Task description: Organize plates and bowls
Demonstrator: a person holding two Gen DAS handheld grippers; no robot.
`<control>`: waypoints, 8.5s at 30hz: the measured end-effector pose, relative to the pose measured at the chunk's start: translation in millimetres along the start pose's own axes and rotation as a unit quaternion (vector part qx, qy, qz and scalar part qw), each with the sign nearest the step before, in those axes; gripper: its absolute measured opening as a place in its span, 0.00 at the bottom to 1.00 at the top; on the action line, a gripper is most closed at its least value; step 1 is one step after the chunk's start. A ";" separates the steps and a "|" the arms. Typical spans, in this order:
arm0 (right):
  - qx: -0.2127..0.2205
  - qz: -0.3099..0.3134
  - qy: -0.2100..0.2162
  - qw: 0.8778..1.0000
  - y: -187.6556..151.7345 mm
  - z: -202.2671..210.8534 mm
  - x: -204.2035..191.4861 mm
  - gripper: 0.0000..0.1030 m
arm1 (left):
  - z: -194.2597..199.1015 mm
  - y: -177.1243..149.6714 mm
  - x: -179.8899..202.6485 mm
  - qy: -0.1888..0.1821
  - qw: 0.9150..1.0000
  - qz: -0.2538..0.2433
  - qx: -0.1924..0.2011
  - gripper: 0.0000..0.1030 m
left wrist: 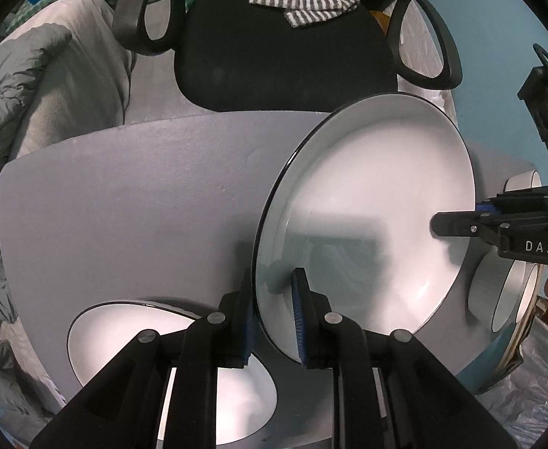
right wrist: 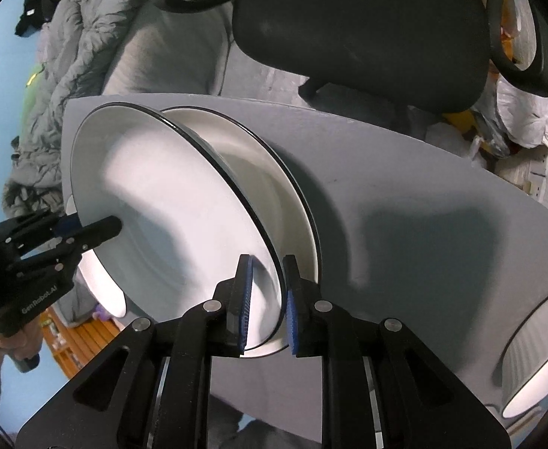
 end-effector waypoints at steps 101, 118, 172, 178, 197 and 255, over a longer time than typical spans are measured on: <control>0.025 0.253 -0.126 0.959 -2.4 -42.1 -199.2 0.67 | 6.0 -225.2 -191.2 -0.053 0.918 0.378 0.107 0.75; -0.021 0.272 -0.137 0.952 31.9 -90.1 -216.3 0.62 | -26.9 -198.8 -196.7 -0.089 0.910 0.395 0.093 0.75; 0.011 0.061 -0.062 0.996 -55.4 -81.2 -151.9 0.12 | -6.1 -177.1 -154.4 -0.090 0.976 0.190 0.061 0.16; 0.021 0.061 -0.061 0.996 -58.2 -55.9 -145.2 0.12 | 15.4 -161.2 -134.9 -0.083 0.979 0.171 0.074 0.16; 0.064 0.004 -0.044 0.997 -32.0 10.6 -65.4 0.13 | 33.5 -48.1 -49.0 -0.060 0.991 0.092 0.078 0.16; 0.004 -0.099 -0.061 0.993 -12.9 21.6 -19.0 0.62 | 47.2 -41.5 -26.3 -0.026 0.995 0.065 0.078 0.58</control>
Point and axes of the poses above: each gripper's, at about its wrist camera, not at the fingertips, and z roughly against the way its jaws point, x to its right, y to its top, the point moved 4 cm from there along -z, roughly the way its jaws point, and after that the axes turned 3 degrees about -x, right-handed, at the moved point
